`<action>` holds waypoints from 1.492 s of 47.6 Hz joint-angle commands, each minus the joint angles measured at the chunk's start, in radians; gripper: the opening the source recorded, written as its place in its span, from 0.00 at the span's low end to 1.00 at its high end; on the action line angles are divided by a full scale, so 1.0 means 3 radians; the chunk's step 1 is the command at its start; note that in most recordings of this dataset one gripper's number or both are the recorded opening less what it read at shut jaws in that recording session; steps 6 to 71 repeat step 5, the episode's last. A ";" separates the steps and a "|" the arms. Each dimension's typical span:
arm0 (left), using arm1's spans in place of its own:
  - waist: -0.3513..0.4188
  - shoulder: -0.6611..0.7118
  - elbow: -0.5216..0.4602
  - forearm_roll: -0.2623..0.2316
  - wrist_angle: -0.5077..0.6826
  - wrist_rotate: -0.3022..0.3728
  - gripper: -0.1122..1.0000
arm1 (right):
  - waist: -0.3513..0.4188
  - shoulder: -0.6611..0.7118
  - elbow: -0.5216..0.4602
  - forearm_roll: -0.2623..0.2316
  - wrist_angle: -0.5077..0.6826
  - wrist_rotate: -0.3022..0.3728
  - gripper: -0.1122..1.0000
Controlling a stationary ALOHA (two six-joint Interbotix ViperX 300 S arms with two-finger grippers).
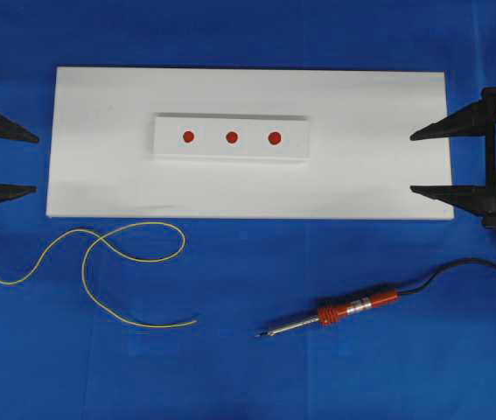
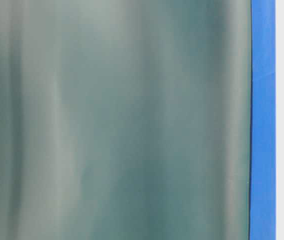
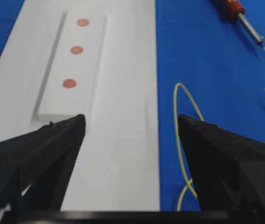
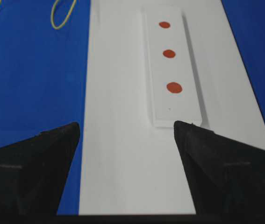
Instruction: Touch the tip of the soldering iron to the tip of the solder at the mark.
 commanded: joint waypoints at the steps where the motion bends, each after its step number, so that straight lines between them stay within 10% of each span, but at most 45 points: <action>1: 0.0005 0.0031 -0.0031 0.0000 -0.0036 -0.0005 0.78 | 0.0010 0.0015 -0.0051 0.0005 -0.0020 0.0005 0.75; 71: 0.0005 0.0031 -0.0031 -0.0005 -0.0036 -0.0005 0.78 | 0.0010 0.0015 -0.0051 0.0005 -0.0020 0.0005 0.75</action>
